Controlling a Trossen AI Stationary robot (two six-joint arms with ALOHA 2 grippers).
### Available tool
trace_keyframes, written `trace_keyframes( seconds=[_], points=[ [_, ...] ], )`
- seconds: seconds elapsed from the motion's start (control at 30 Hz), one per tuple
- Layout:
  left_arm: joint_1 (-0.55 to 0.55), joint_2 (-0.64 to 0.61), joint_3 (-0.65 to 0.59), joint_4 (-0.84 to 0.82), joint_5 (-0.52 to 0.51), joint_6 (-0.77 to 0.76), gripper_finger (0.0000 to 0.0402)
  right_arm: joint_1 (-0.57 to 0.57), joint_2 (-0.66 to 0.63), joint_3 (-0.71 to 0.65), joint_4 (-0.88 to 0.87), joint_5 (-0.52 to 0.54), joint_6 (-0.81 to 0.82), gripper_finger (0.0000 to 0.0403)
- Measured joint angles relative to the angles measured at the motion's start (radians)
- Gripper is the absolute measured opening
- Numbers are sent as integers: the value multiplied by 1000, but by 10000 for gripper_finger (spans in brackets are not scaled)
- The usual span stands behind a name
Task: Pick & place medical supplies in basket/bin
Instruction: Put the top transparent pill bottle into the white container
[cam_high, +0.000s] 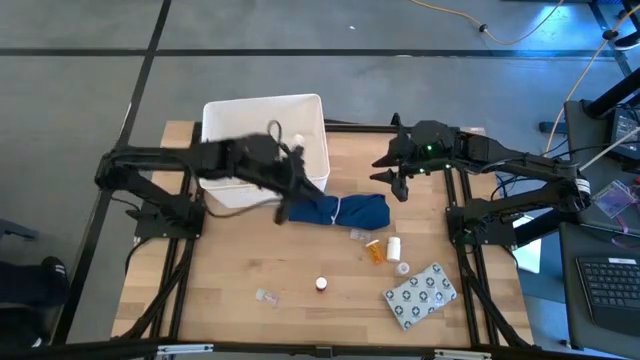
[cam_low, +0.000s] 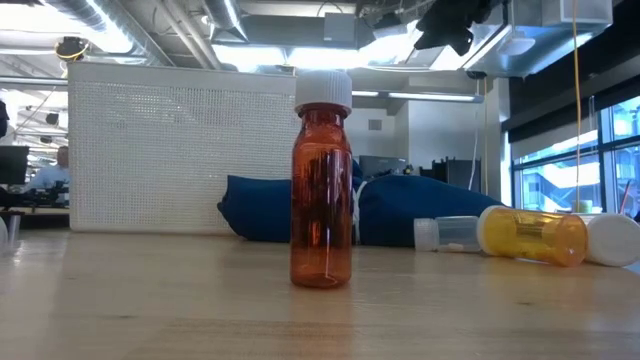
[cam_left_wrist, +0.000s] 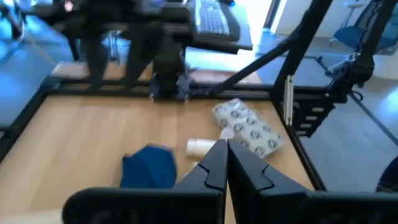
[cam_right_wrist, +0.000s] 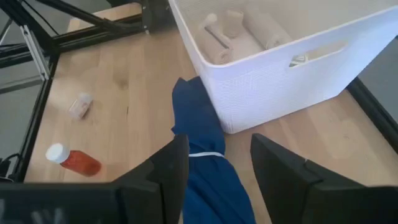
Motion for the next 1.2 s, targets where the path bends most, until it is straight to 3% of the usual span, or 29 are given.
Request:
trace_keyframes(
  seconds=[0.17, 0.47, 0.7, 1.1, 1.2],
  points=[
    [-98, 111, 0, 146, -91, 0, 2, 30, 4, 0, -20, 7, 2, 157],
    [-189, 256, -1, 229, -322, -61, 2, 91, 29, -3, -59, -7, 45, 155],
    [-224, 289, -1, 334, -332, -81, 2, 176, 71, -3, -73, -11, -49, 155],
    [-231, 290, 0, 337, -332, -87, 3, 229, 92, -3, -76, -12, -53, 155],
    [-231, 290, 0, 337, -332, -87, 5, 229, 93, -3, -76, -12, -51, 171]
  ],
)
